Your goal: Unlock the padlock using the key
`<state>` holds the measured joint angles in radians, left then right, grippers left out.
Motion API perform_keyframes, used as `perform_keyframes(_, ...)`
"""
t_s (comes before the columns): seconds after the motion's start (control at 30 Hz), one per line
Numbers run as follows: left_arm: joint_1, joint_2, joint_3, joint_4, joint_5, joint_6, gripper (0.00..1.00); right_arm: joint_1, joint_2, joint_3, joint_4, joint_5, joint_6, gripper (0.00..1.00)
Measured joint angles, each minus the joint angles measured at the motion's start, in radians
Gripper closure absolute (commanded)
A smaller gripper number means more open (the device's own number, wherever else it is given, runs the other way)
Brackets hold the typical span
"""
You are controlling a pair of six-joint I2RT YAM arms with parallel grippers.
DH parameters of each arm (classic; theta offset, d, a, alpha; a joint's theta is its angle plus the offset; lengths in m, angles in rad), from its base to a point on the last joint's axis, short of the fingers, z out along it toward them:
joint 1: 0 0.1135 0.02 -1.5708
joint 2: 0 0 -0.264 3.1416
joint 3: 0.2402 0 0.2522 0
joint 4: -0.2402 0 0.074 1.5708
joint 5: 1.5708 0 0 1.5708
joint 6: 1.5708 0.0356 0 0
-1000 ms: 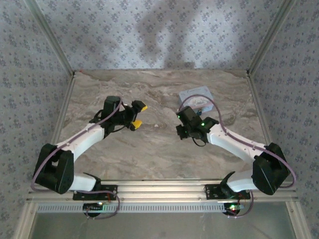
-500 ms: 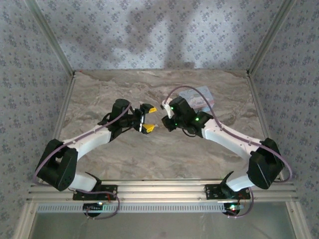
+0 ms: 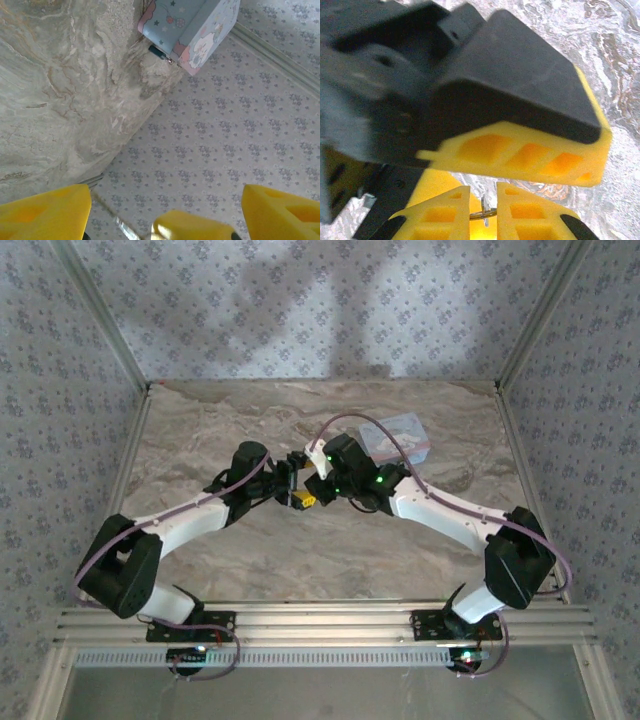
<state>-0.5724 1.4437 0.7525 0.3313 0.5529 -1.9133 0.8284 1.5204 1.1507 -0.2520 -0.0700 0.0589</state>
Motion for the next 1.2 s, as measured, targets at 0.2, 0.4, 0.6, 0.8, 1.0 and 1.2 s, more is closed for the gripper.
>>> perform_keyframes(0.2, 0.0, 0.002, -0.007, 0.012, 0.0, -0.015, 0.32, 0.002, -0.012, -0.025, 0.032, -0.027, -0.001, 0.83)
perform_keyframes(0.4, 0.0, 0.002, -0.016, 0.022, -0.003, -0.026, 0.38, 0.002, -0.039, -0.045, 0.047, -0.037, -0.001, 0.83)
perform_keyframes(0.6, 0.0, 0.002, -0.022, 0.026, -0.004, -0.03, 0.44, 0.002, -0.063, -0.07, 0.074, -0.043, 0.0, 0.83)
perform_keyframes(0.8, 0.0, 0.002, -0.022, 0.032, -0.004, -0.036, 0.53, 0.002, -0.065, -0.075, 0.078, -0.048, 0.0, 0.82)
perform_keyframes(1.0, 0.0, 0.002, -0.023, 0.033, -0.007, -0.037, 0.63, 0.002, -0.066, -0.076, 0.086, -0.051, 0.0, 0.83)
perform_keyframes(1.2, 0.0, 0.002, -0.024, 0.032, -0.014, -0.037, 0.76, 0.002, -0.068, -0.091, 0.095, -0.051, 0.0, 0.82)
